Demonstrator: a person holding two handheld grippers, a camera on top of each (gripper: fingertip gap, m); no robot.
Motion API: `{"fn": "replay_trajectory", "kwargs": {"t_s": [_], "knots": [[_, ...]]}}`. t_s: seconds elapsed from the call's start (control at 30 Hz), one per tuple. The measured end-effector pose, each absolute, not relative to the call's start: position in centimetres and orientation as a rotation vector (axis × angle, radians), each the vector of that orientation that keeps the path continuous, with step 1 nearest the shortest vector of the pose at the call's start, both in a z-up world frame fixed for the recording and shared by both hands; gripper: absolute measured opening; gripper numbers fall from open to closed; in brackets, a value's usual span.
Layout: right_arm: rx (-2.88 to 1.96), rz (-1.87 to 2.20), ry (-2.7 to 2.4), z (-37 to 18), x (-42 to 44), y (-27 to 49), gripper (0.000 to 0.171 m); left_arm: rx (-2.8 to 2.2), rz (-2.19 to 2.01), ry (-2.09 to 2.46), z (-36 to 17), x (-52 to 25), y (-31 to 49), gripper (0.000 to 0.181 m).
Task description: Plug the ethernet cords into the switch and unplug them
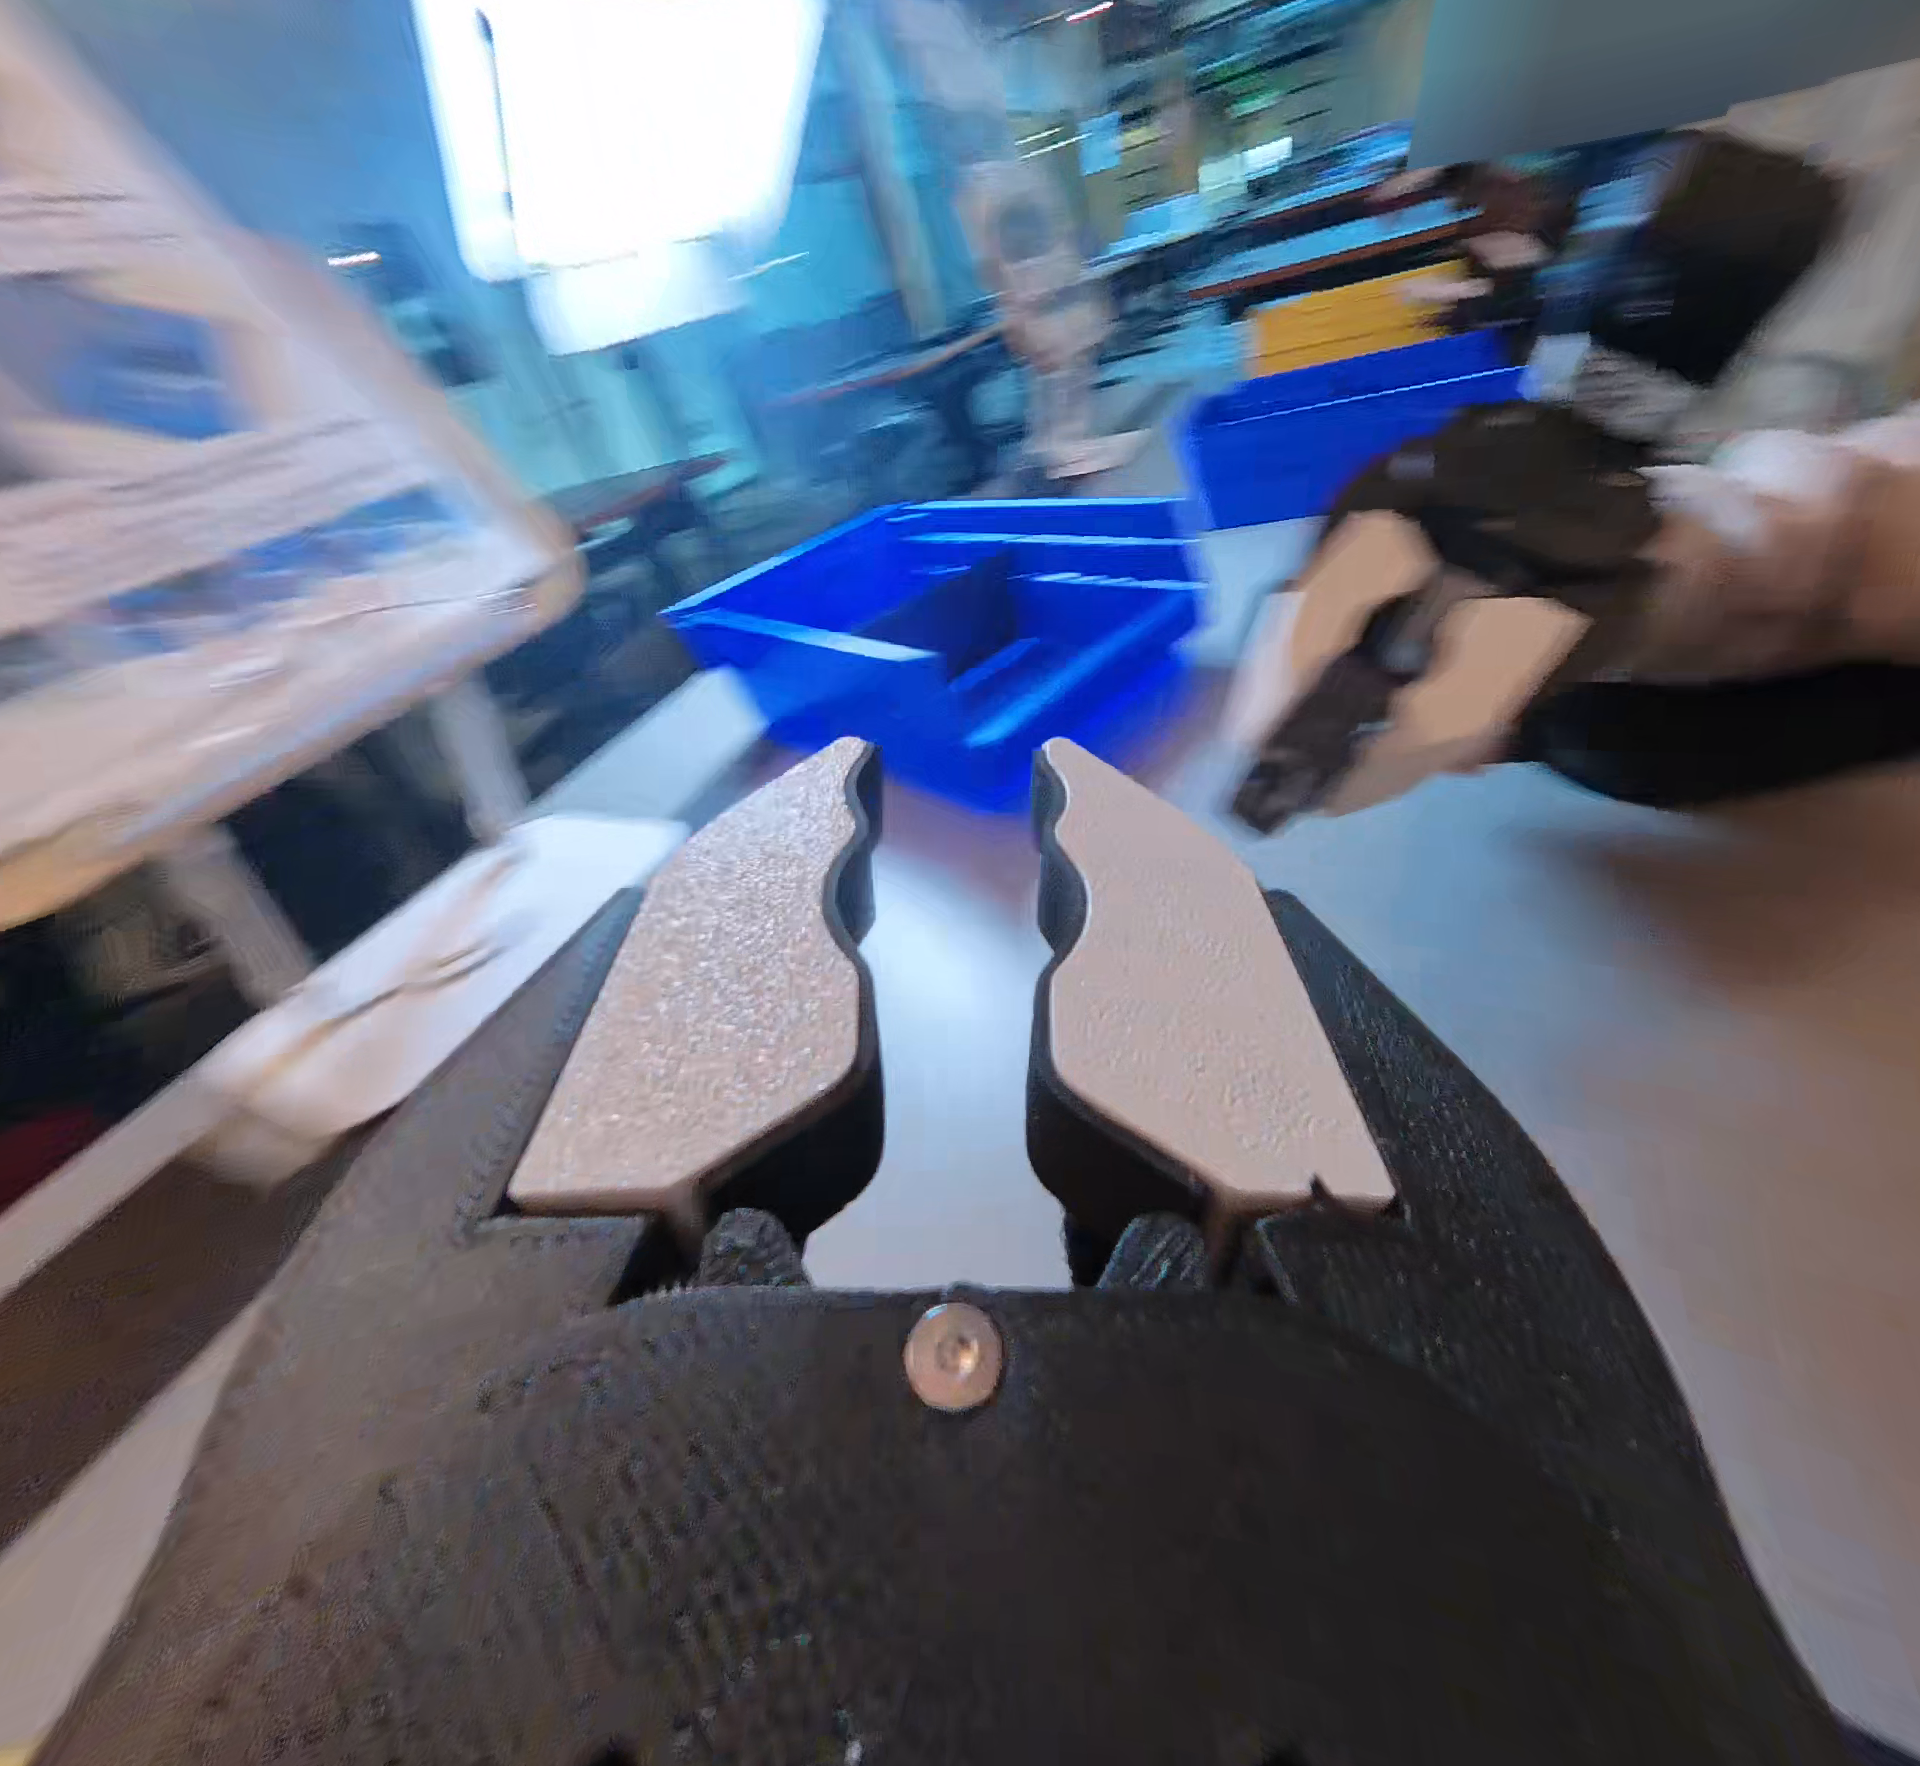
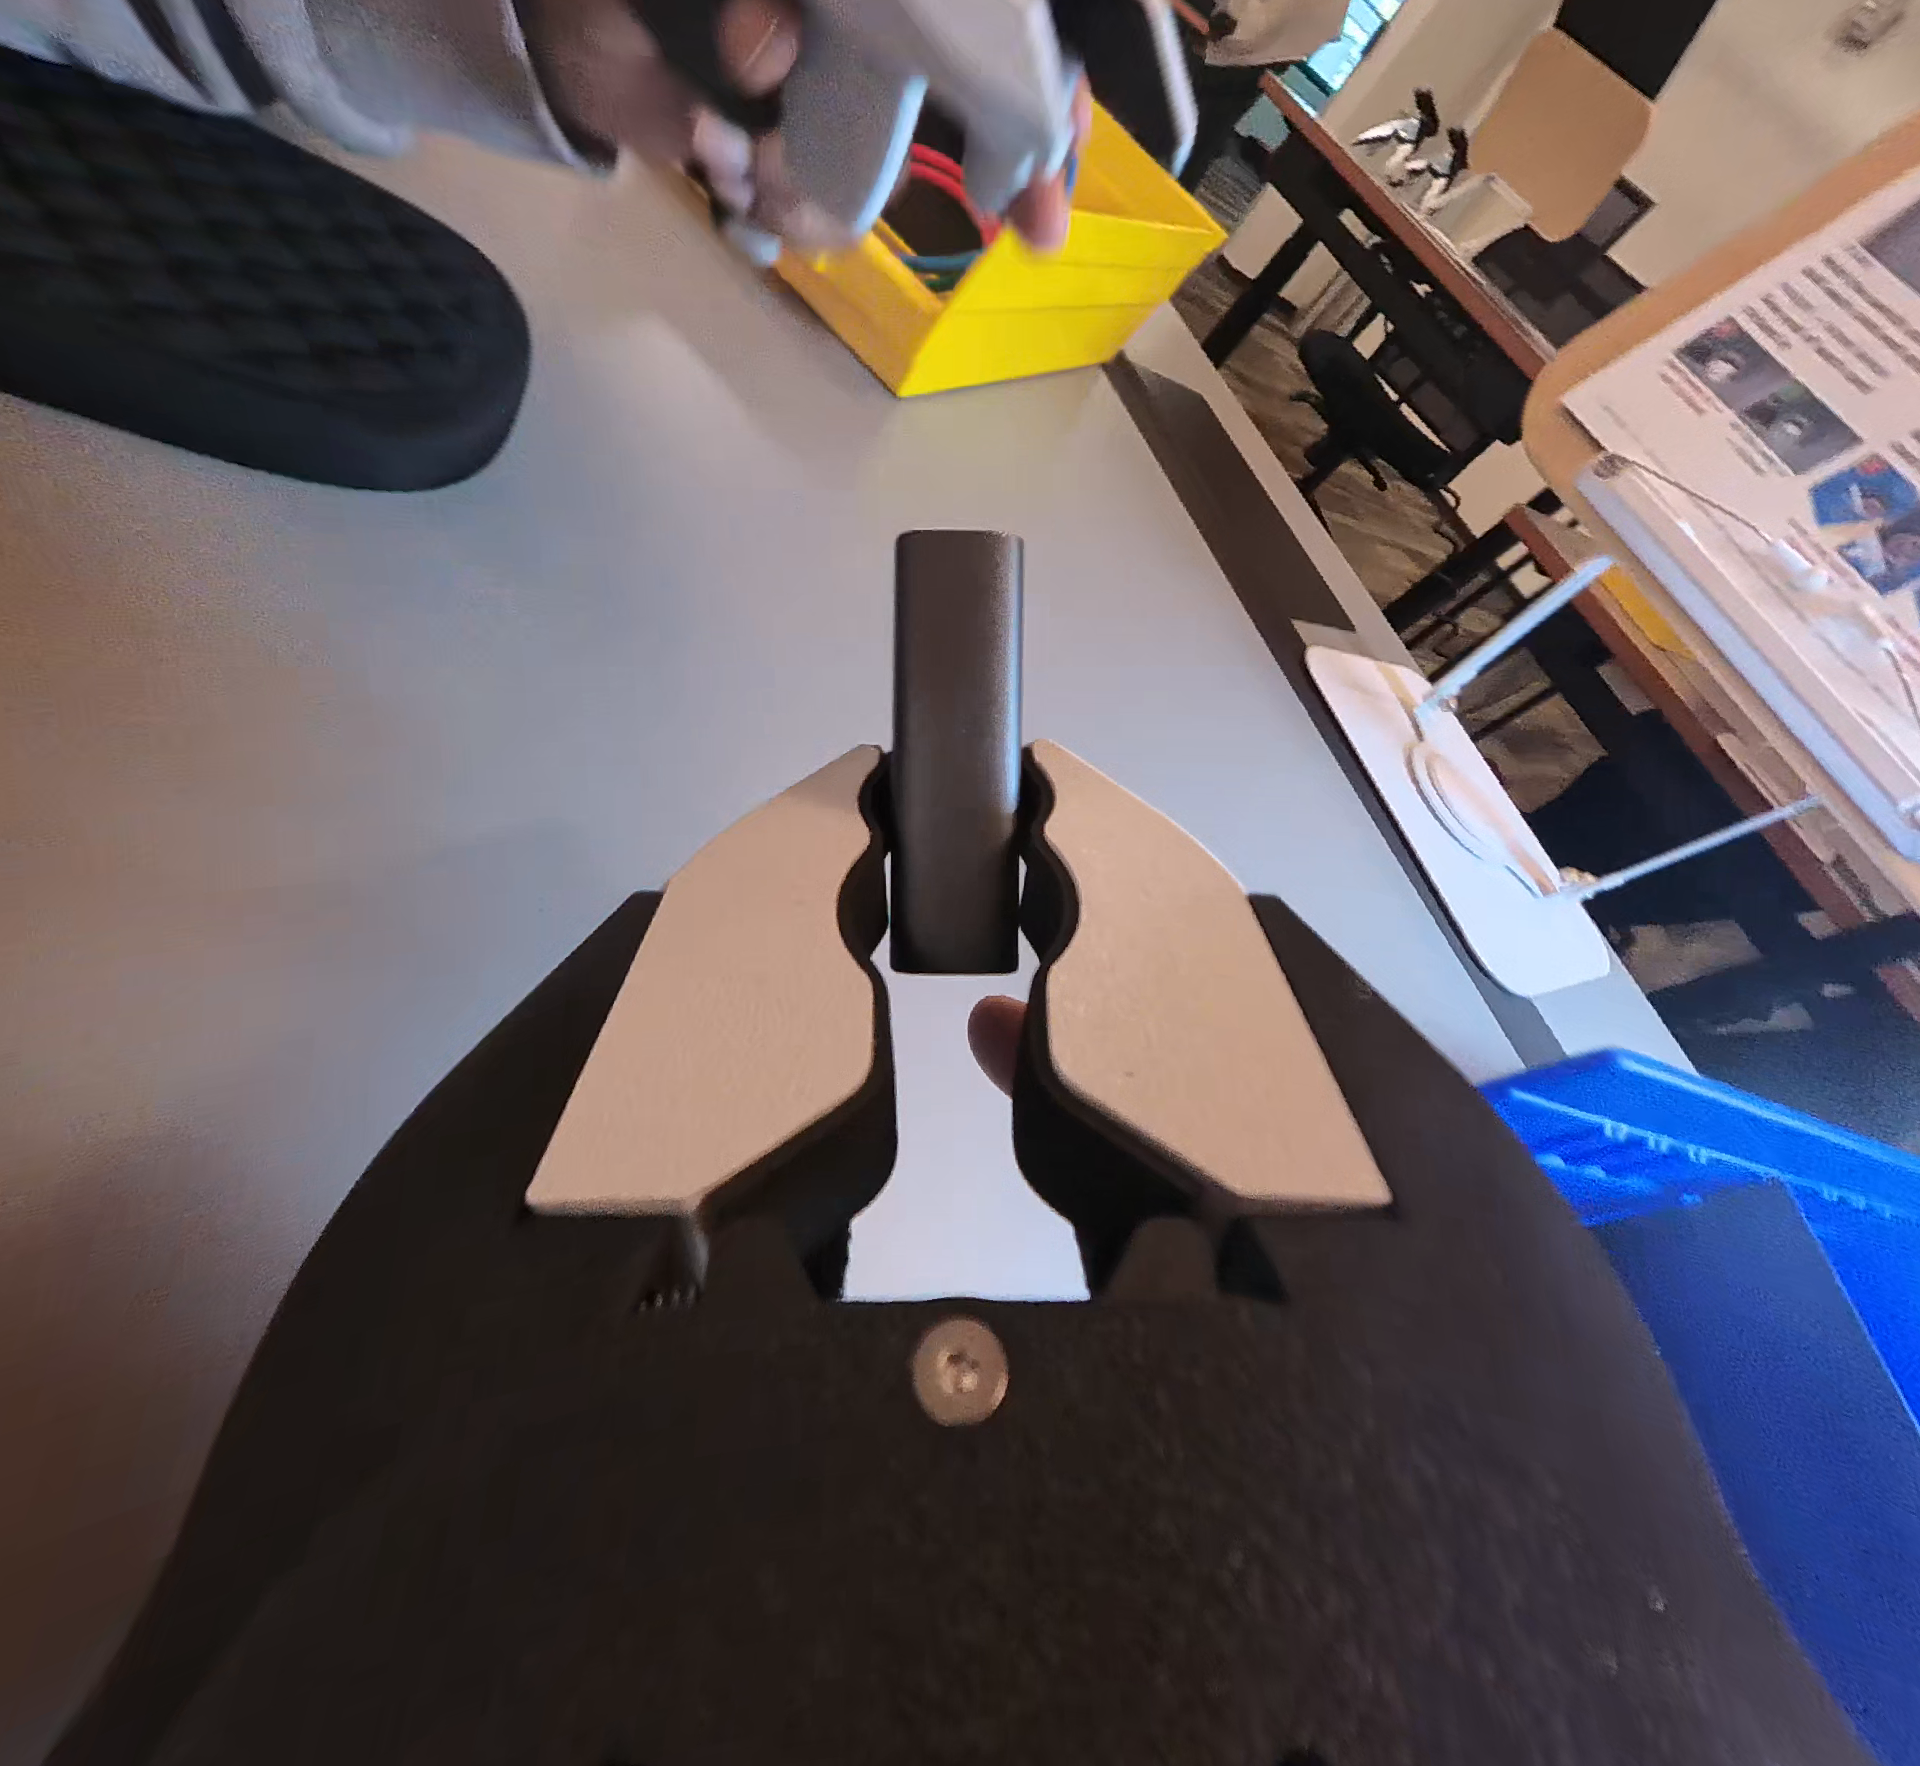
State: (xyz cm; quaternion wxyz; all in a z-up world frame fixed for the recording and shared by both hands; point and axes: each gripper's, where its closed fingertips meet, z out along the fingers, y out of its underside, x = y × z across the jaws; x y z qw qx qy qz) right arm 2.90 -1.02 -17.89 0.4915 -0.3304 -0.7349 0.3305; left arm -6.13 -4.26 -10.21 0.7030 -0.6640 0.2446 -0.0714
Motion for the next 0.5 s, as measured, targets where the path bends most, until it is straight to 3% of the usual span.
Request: {"fn": "replay_trajectory", "kwargs": {"t_s": [0.13,0.27,0.5], "knots": [[-0.854,0.808,-1.741,-17.6,2.9,0.5,0.021,-1.643,0.19,0.207,-8.0,-19.3,-6.7,0.029],[-0.836,0.815,-1.756,-17.9,2.7,0.1,0.021,-1.877,0.453,-0.072,-11.2,-29.9,-11.1,0.032],[-0.795,0.836,-1.778,-18.0,2.9,-0.8,0.021,-2.265,0.412,-0.23,-20.9,-32.9,-12.9,0.031]]}}
